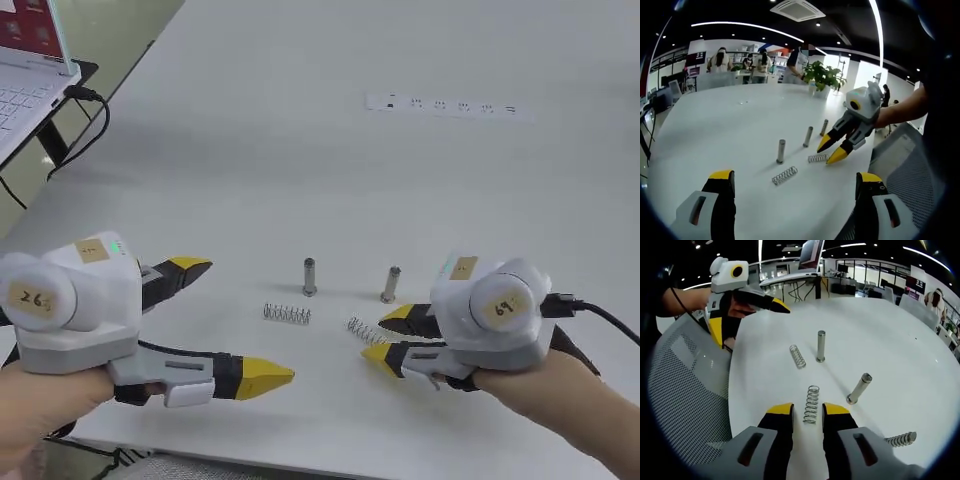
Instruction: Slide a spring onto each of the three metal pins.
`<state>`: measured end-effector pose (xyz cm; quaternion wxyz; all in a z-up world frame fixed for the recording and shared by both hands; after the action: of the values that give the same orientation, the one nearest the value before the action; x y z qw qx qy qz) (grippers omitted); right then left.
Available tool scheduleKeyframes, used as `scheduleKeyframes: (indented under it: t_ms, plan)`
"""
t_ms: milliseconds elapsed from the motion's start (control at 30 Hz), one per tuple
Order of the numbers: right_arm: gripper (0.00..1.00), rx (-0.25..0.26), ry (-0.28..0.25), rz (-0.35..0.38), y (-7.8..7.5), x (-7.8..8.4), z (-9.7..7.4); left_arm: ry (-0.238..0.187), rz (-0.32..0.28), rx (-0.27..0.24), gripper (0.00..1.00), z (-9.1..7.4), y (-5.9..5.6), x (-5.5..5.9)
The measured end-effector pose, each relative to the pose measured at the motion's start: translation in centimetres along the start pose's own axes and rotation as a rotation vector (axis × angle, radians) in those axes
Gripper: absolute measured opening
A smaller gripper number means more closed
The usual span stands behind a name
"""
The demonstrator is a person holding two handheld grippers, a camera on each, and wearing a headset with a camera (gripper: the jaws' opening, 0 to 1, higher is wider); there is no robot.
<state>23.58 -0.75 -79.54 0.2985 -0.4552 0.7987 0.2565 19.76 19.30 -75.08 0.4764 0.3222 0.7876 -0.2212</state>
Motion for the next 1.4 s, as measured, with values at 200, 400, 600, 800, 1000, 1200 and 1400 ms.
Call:
scheduleKeyframes:
  t_ms: [200,400,600,800,1000,1200,1400]
  plan:
    - [0.19,0.005,0.031,0.016,-0.1,0.5,0.6,0.005,-0.002,0.0,0.98,-0.1,0.1,0.1]
    - [0.1,0.02,0.025,0.007,-0.4,0.6,0.6,0.008,-0.001,-0.003,0.98,-0.3,0.2,0.2]
    - [0.08,0.028,0.021,0.005,-0.4,0.5,0.6,0.012,0.001,-0.002,0.98,-0.4,0.2,0.3]
    - [0.08,0.06,0.018,-0.014,-0.3,0.3,0.2,0.017,0.01,0.006,0.98,-0.5,0.2,0.1]
    - [0.08,0.052,0.002,0.009,-0.7,0.0,-0.8,0.003,0.018,0.009,0.97,-0.7,0.2,-0.4]
    - [0.08,0.055,-0.01,0.01,-0.8,-0.1,-2.1,-0.008,0.033,0.018,0.97,-0.5,-0.1,-1.0]
    - [0.08,0.049,-0.007,-0.035,-0.7,-0.2,-3.8,-0.012,0.046,0.036,0.97,0.1,-0.7,-1.5]
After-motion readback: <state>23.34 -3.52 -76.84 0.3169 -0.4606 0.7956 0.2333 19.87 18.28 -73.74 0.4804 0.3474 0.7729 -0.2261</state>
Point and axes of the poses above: the centre of the closed fingertips' face, and the gripper's own axes: z roughly forward along the fingers, y roughly to its left, x roughly out of its underside, the point moved 7 cm from there along -z, roughly backward along the fingers, and after that the axes turned 8 degrees about z, right-handed, at the moved point
